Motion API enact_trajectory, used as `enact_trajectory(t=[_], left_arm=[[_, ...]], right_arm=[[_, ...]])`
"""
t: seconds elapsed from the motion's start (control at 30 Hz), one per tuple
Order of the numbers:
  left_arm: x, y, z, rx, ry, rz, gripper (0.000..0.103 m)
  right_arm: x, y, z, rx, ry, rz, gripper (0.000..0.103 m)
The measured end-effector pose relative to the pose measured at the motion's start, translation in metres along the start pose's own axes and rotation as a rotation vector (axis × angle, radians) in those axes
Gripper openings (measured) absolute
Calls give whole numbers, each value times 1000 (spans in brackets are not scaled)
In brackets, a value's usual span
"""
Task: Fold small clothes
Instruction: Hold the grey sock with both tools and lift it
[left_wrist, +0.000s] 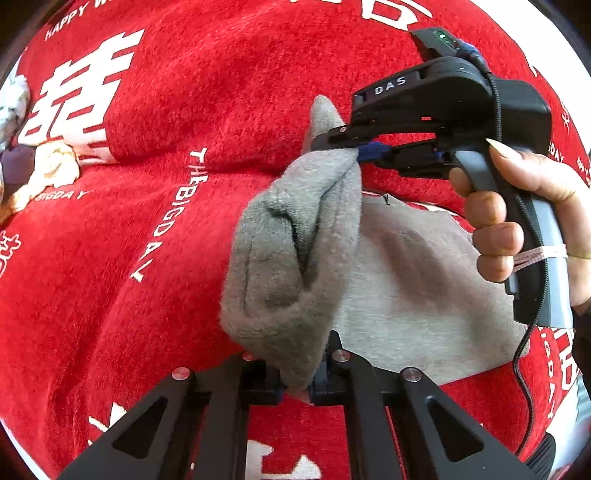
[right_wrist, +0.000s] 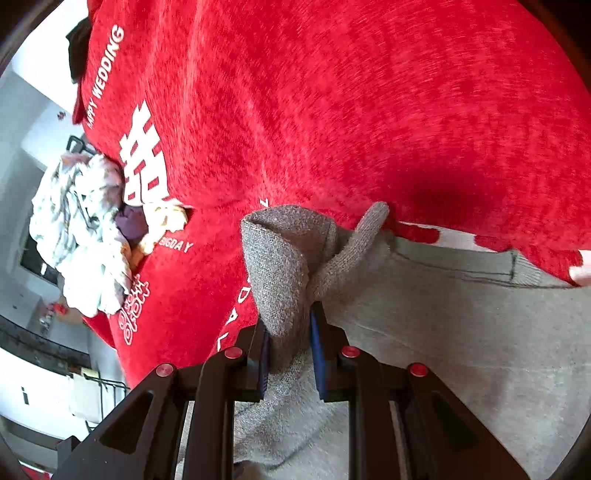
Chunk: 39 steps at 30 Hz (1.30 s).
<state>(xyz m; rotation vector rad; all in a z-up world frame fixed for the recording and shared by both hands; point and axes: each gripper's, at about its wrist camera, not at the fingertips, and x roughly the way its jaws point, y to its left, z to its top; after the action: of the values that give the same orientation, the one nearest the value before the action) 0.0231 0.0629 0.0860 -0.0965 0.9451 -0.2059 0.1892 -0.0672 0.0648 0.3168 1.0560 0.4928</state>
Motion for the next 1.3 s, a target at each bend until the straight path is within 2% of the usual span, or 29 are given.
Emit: enact_trajectory(t=[0.13, 0.37, 0.53, 0.77, 0.97, 1.13, 1.3], left_arm=[[2, -18, 7, 22, 0, 18, 9], [1, -54, 6, 96, -67, 96, 9], [5, -79, 4, 160, -28, 126, 9], [2, -110, 10, 208, -24, 143, 9], [6, -146, 13, 277, -17, 156, 9], [10, -182, 13, 344, 4, 171, 9], [22, -208, 12, 376, 41, 173, 9]], right_arm=[[-20, -14, -4, 12, -26, 18, 21], [-47, -50, -14, 62, -67, 56, 21], [-57, -67, -24, 88, -93, 88, 21], [-82, -87, -29, 89, -136, 143, 21], [-100, -110, -24, 74, -130, 161, 21], [-111, -132, -18, 64, -125, 232, 21], [-115, -151, -15, 43, -106, 239, 21]])
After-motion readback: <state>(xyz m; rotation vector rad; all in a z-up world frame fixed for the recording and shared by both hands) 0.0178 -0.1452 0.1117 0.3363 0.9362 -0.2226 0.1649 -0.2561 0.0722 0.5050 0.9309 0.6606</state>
